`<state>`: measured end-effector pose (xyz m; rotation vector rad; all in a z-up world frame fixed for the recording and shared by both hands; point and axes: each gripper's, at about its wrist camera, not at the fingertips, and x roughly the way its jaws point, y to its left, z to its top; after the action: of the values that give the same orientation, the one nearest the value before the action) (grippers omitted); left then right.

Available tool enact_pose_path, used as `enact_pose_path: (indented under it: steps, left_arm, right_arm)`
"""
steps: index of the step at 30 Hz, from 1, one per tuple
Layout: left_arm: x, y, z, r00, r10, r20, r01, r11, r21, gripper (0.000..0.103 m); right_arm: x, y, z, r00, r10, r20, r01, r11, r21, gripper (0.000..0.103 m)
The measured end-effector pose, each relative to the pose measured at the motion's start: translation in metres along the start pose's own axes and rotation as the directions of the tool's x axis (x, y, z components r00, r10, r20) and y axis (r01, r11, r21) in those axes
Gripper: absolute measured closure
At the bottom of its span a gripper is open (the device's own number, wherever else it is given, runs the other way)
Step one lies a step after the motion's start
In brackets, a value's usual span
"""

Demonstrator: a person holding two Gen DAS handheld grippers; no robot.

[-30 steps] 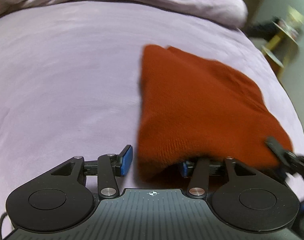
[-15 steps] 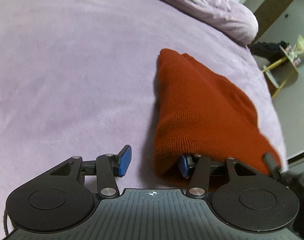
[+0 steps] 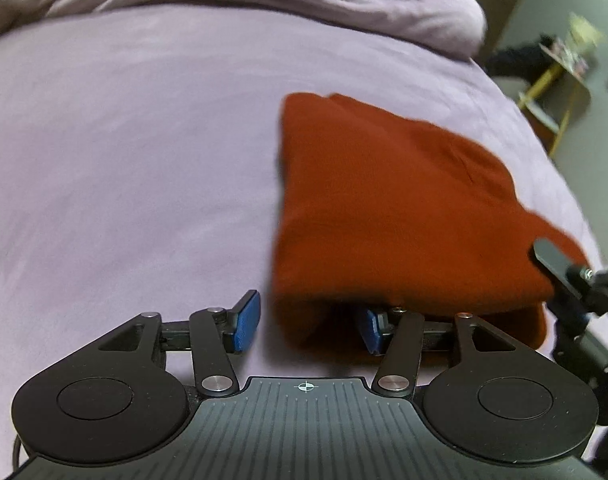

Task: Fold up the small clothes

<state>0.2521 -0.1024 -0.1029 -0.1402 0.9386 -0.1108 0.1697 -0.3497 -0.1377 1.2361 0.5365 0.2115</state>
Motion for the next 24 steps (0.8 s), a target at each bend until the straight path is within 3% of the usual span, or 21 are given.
enact_pose_path:
  steps: [1, 2, 4, 9, 14, 17, 19, 21, 24]
  left_arm:
    - [0.003, -0.002, 0.000, 0.999, 0.043, 0.018, -0.043, 0.999, 0.011, 0.059]
    - [0.004, -0.001, 0.000, 0.997, 0.068, 0.035, -0.068, 0.998, 0.004, 0.059]
    - [0.001, 0.006, 0.000, 0.997, 0.058, 0.044, -0.056, 0.997, -0.047, 0.059]
    - [-0.007, 0.011, -0.003, 0.995, 0.073, 0.065, -0.072, 0.997, -0.017, 0.060]
    - [-0.012, 0.020, -0.001, 0.998, 0.042, 0.052, -0.040, 0.998, -0.044, 0.062]
    - [-0.009, 0.024, -0.004, 1.000, 0.018, 0.024, -0.017, 0.999, -0.045, 0.061]
    - [-0.011, 0.033, -0.007, 1.000, -0.019, 0.011, 0.019, 0.999, -0.041, 0.058]
    - [-0.015, 0.050, -0.010, 0.994, -0.105, -0.006, 0.105, 0.994, -0.025, 0.051]
    - [-0.019, 0.081, -0.010, 0.970, -0.239, -0.045, 0.238, 0.971, -0.037, 0.054]
  right_arm:
    - [-0.001, 0.001, 0.000, 1.000, -0.009, 0.004, 0.009, 1.000, -0.010, 0.095]
    - [-0.004, 0.003, 0.001, 1.000, -0.027, 0.013, 0.028, 0.999, -0.029, 0.095]
    - [-0.001, 0.006, 0.005, 0.996, -0.085, 0.038, 0.088, 0.993, -0.078, 0.095]
    - [0.004, 0.008, 0.005, 0.969, -0.241, 0.047, 0.245, 0.954, -0.174, 0.096]
    - [0.002, 0.003, 0.002, 0.965, -0.259, 0.040, 0.262, 0.947, -0.188, 0.096]
    - [0.010, 0.001, 0.001, 0.932, -0.362, 0.035, 0.359, 0.899, -0.250, 0.095]
    - [0.008, -0.005, 0.001, 0.933, -0.360, 0.001, 0.347, 0.898, -0.272, 0.094]
    - [-0.002, -0.007, 0.005, 0.942, -0.334, -0.031, 0.310, 0.902, -0.301, 0.091]
    - [-0.022, -0.009, 0.016, 0.951, -0.298, -0.079, 0.260, 0.914, -0.311, 0.076]
